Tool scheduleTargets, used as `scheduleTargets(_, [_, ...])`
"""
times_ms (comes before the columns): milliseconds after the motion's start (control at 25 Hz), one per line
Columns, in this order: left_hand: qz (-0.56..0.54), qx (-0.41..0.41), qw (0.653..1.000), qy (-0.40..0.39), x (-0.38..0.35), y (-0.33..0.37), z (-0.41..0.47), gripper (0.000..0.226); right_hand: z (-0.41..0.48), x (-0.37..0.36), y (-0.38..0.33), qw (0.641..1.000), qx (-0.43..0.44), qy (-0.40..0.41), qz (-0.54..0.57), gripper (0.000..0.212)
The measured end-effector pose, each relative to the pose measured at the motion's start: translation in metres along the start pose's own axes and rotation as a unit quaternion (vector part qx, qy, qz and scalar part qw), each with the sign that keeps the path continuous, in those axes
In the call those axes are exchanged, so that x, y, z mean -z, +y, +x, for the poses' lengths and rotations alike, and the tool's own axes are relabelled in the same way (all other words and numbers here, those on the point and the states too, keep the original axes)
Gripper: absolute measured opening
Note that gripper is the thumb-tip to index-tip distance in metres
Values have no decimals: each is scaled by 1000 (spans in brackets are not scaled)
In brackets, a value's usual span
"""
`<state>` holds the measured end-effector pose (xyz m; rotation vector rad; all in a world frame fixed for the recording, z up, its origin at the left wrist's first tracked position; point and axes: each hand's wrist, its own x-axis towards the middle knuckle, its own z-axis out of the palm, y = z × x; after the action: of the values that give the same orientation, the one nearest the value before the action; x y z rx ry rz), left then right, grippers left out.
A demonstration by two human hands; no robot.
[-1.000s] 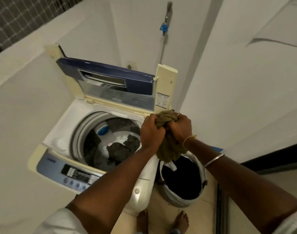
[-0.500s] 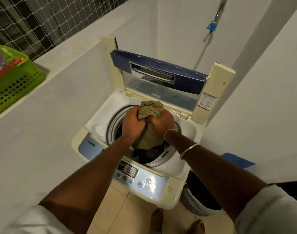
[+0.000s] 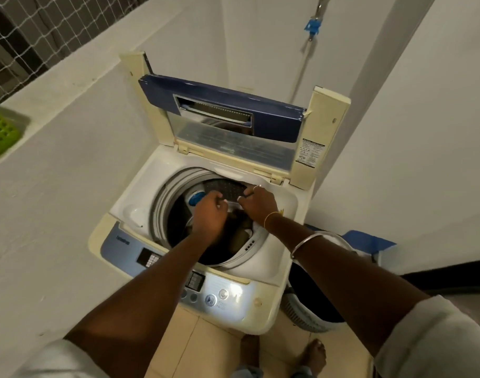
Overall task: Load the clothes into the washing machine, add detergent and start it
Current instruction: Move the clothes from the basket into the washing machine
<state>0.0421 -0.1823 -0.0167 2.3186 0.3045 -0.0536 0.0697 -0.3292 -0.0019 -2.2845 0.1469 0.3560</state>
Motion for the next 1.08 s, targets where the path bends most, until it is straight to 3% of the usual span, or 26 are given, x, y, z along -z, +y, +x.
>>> scheduleTargets(80, [-34,-46,998,18,-24,30,-13,6,-10,15,15,998,8,61,31,18])
scheduleTargets(400, [-24,-128,991,-33,-166,126,-59,19,-50,99,145,967,-84,207,121,19])
scheduleTargets(520, [-47,-133,987,-74,-226,139,-76,21,-51,114,211,965,-123,202,115,22])
scheduleTargets(640, [-52,-84,990,-96,-289,131,-78,21,-39,115,279,966,-159,183,86,22])
scheduleTargets(880, [-2,-52,994,-99,-412,46,-59,25,1,76,422,968,-201,138,61,22])
scheduleTargets(1000, [54,-68,985,-151,-460,-1,-49,15,20,40,494,964,-240,109,34,21])
scheduleTargets(1080, [69,-26,976,-204,-486,-29,-42,16,30,18,526,967,-244,69,33,20])
